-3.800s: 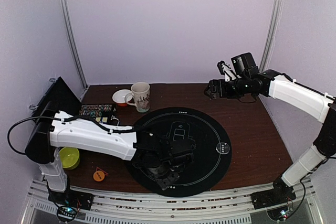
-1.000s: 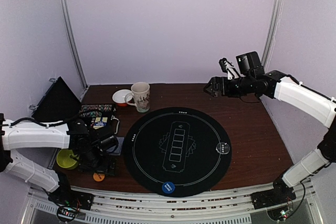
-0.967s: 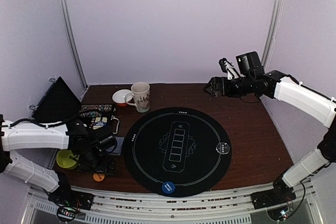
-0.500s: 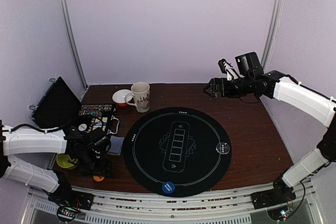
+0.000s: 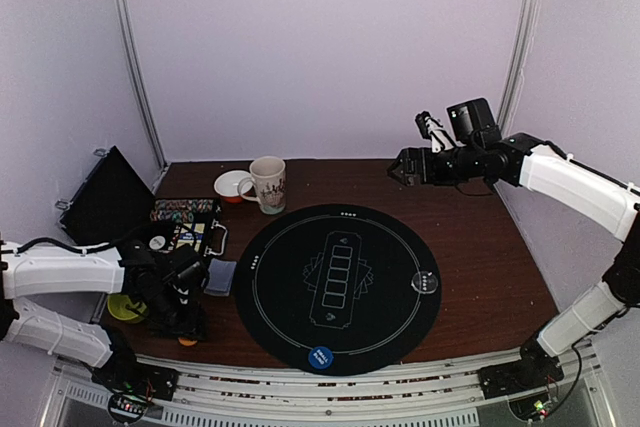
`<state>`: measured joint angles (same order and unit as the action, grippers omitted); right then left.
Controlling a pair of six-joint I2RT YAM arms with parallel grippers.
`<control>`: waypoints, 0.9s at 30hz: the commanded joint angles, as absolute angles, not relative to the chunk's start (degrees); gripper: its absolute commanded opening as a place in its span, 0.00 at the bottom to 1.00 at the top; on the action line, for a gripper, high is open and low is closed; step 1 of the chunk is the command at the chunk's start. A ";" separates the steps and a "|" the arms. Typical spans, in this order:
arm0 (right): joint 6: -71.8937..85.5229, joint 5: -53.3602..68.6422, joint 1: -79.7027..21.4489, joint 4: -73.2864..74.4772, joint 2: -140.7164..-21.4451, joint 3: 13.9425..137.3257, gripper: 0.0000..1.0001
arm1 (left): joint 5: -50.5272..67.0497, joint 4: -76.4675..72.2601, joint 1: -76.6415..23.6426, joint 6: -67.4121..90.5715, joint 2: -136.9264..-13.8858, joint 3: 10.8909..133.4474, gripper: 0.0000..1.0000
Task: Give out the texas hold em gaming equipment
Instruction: Pick up the big blind button from the center of the board.
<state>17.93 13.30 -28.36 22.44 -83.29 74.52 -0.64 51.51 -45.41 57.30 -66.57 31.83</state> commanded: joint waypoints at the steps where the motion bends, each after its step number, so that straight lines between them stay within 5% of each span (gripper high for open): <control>1: 17.23 12.87 -28.57 23.51 -84.15 76.62 1.00 | -0.29 53.65 -45.09 57.10 -64.54 32.10 0.67; 27: 16.62 11.79 -28.61 24.43 -84.20 77.34 1.00 | -1.05 51.72 -45.10 55.18 -66.77 33.60 0.50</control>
<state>17.69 12.88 -28.36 23.62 -83.70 75.57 -0.21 51.96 -45.41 56.16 -67.70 31.42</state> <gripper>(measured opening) 0.999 0.530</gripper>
